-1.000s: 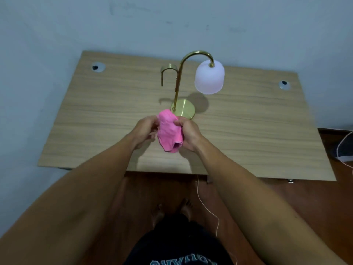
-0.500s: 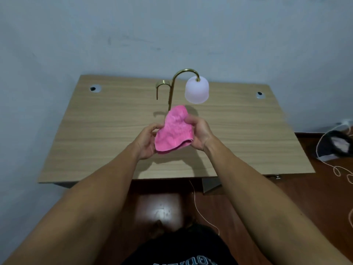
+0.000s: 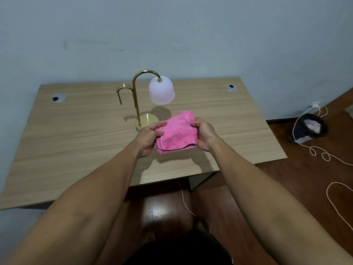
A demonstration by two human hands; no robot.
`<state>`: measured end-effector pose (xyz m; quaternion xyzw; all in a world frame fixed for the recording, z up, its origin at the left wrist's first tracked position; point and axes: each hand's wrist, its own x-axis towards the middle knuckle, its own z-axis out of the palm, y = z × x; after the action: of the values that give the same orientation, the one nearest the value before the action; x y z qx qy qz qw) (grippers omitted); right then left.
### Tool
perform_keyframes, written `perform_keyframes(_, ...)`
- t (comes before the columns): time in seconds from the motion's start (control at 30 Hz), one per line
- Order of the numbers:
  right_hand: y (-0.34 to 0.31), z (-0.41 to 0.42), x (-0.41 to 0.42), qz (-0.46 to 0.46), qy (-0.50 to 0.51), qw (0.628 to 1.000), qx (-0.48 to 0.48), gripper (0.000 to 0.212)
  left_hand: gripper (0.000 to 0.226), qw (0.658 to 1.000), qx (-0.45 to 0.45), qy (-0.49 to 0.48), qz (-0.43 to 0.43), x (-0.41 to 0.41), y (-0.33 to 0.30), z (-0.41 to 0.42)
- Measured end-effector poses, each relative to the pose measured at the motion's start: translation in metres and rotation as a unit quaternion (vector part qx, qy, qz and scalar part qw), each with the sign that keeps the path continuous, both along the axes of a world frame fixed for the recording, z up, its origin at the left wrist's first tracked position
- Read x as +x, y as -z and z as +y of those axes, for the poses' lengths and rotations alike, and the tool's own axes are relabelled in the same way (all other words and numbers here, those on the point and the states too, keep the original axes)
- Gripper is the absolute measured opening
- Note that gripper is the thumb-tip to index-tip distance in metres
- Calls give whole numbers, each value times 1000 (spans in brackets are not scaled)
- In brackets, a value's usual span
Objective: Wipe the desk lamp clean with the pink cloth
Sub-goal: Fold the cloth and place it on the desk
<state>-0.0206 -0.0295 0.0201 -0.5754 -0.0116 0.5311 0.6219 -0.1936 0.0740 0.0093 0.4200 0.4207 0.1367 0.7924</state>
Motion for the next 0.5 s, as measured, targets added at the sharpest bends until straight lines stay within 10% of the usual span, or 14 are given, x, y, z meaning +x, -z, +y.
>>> perform_keyframes(0.5,69,-86,196,-173,-65,972,-143,25,91,951,215,167,145,182,24,-84)
